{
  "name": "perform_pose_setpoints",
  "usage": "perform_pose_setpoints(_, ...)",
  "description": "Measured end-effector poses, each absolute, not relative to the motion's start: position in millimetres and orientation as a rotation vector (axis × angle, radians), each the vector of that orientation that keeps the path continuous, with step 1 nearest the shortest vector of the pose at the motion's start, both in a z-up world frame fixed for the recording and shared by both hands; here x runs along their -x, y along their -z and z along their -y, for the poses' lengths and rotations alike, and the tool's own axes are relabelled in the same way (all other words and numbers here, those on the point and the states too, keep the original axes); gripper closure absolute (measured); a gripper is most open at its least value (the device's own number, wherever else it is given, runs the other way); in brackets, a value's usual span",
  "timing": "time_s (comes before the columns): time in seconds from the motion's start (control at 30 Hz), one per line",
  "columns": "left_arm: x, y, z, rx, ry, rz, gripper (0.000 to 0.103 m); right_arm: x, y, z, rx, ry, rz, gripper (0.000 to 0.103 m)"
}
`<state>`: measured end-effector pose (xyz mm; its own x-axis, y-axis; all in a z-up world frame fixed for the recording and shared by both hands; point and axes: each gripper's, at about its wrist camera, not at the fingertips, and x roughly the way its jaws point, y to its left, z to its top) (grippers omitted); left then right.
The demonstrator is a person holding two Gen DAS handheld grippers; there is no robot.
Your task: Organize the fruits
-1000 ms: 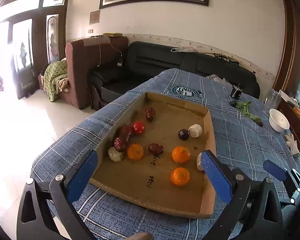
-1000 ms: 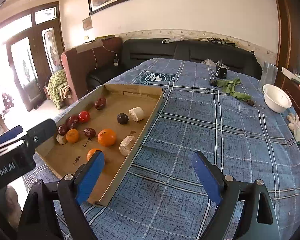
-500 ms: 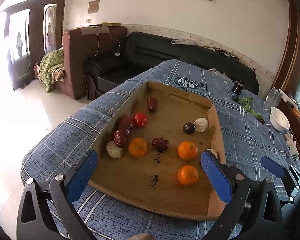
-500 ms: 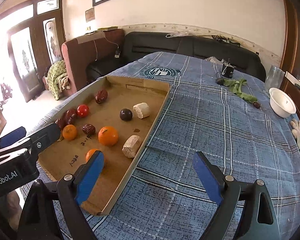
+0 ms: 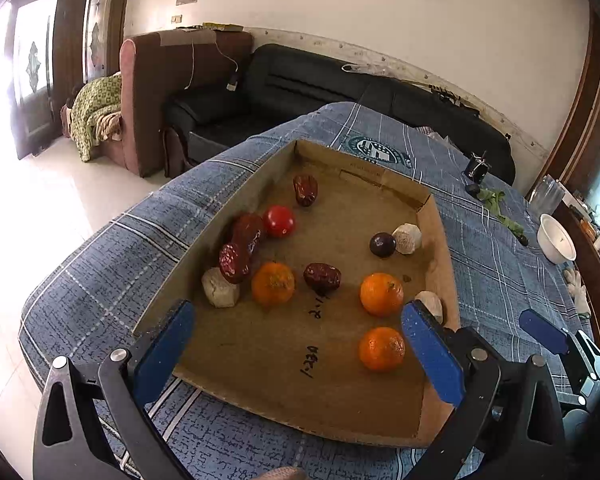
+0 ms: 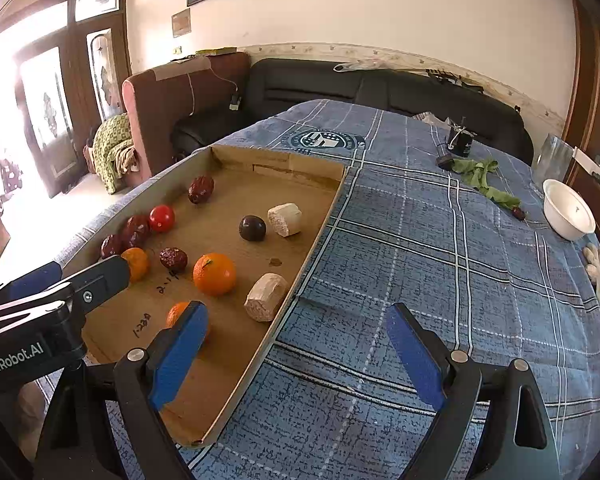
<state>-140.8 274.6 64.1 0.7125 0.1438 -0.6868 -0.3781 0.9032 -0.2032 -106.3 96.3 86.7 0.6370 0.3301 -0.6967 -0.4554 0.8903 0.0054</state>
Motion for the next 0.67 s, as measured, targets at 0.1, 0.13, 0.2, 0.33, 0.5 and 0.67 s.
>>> perform_pose_setpoints(0.1,138.8,-63.3,-273.5,0.343,-0.295,-0.729,0.000,106.5,-87.0,-98.3,0.184,-0.456,-0.753,0.009)
perform_pose_setpoints(0.13,138.4,-63.4,-273.0,0.342,-0.294,-0.729,0.000,106.5,-86.9,-98.9,0.186,-0.456,-0.752,0.009)
perform_pose_setpoints(0.2,138.3,-64.3,-271.7,0.340,-0.293,-0.725,0.000,107.5,-87.2,-100.0,0.192,-0.457,-0.747,0.009)
perform_pose_setpoints(0.33,138.9,-66.5,-267.5,0.329,-0.294,-0.719,0.000,108.8,-87.6,-99.9,0.193,-0.462,-0.740,0.009)
perform_pose_setpoints(0.5,140.6,-71.7,-264.9,0.337,-0.284,-0.716,0.000,111.9,-88.5,-98.9,0.192,-0.476,-0.736,0.009)
perform_pose_setpoints(0.67,138.7,-77.9,-260.9,0.362,-0.269,-0.745,0.000,111.4,-91.4,-85.8,0.149,-0.485,-0.743,0.009)
